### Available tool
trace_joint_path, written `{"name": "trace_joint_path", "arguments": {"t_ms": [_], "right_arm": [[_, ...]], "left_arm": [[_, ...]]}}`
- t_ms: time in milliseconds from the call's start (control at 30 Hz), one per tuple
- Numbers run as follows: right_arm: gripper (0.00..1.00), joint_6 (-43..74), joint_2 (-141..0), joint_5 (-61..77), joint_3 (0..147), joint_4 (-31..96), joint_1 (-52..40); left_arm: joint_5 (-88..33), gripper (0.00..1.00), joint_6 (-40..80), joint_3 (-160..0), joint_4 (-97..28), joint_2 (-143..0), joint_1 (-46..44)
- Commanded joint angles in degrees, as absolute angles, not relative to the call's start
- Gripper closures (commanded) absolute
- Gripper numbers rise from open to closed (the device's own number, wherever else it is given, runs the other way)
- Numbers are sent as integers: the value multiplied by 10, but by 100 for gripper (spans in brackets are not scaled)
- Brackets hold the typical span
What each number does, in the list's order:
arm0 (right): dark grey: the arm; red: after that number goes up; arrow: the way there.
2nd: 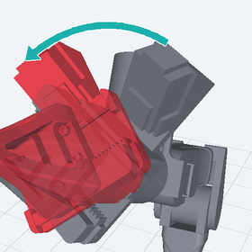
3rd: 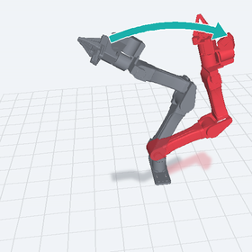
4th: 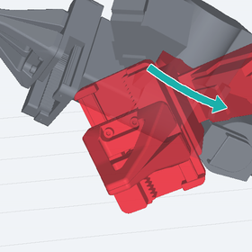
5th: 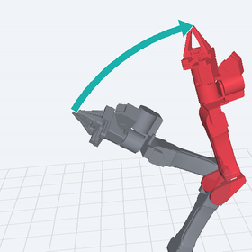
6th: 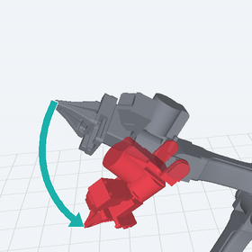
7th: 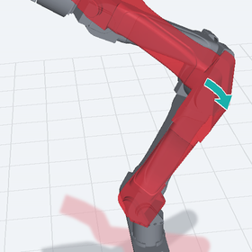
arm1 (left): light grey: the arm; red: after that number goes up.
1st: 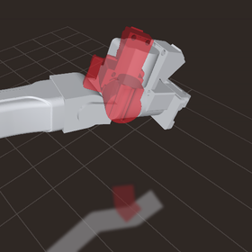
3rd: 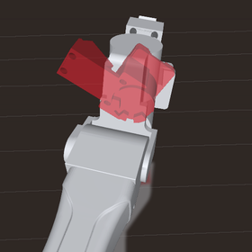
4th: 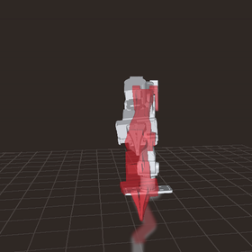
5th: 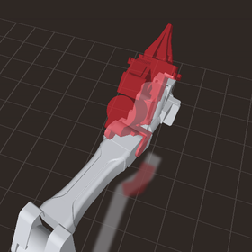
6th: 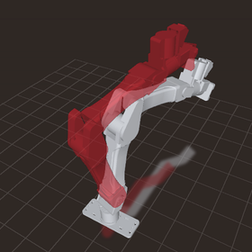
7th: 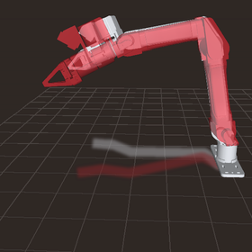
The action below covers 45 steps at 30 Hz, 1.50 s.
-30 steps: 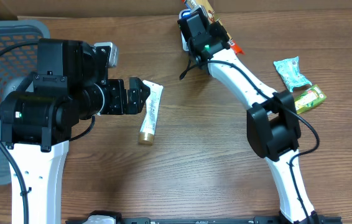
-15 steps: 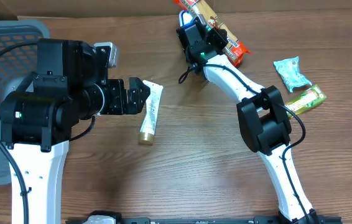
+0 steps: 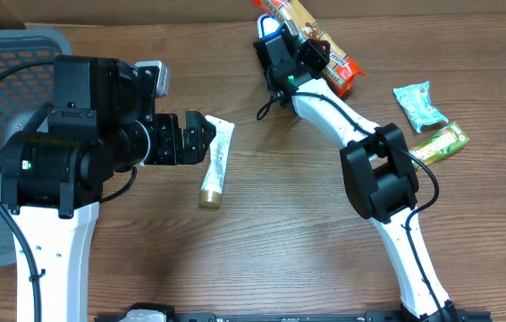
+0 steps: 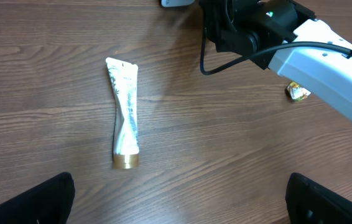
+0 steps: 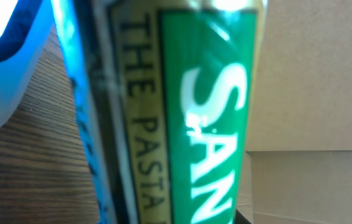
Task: Scan the item barcode
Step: 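Raise the spaghetti package to the white scanner, then carry the spaghetti package right and drop it on the pouches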
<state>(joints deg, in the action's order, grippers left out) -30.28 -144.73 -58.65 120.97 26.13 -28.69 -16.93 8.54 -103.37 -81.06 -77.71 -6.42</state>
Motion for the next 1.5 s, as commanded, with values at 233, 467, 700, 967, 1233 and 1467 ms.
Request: {"name": "trace_joint_path", "arguments": {"t_ms": [233,467,700,967,1233,1467], "right_arm": [[97,-180,-1321,-533,1230,374,-319],[96,107,-1141,-174,1230,622,-249],[96,227,-1114,60,1217,741,-58],[96,364,-1116,74,1017,610,77],[77,382,-1115,78,847,428,97],[39,368,-1088,79,873,509,118]], "left_arm": [[-174,0,73,-1035,-810,-779,-69],[-174,0,73,-1035,-810,-779,-69],[-174,0,73,-1035,-810,-779,-69],[-174,1,73,-1035,-810,-779,-69],[-174,0,73,-1035,-810,-779,-69],[-174,0,73,-1035,-810,-779,-69]]}}
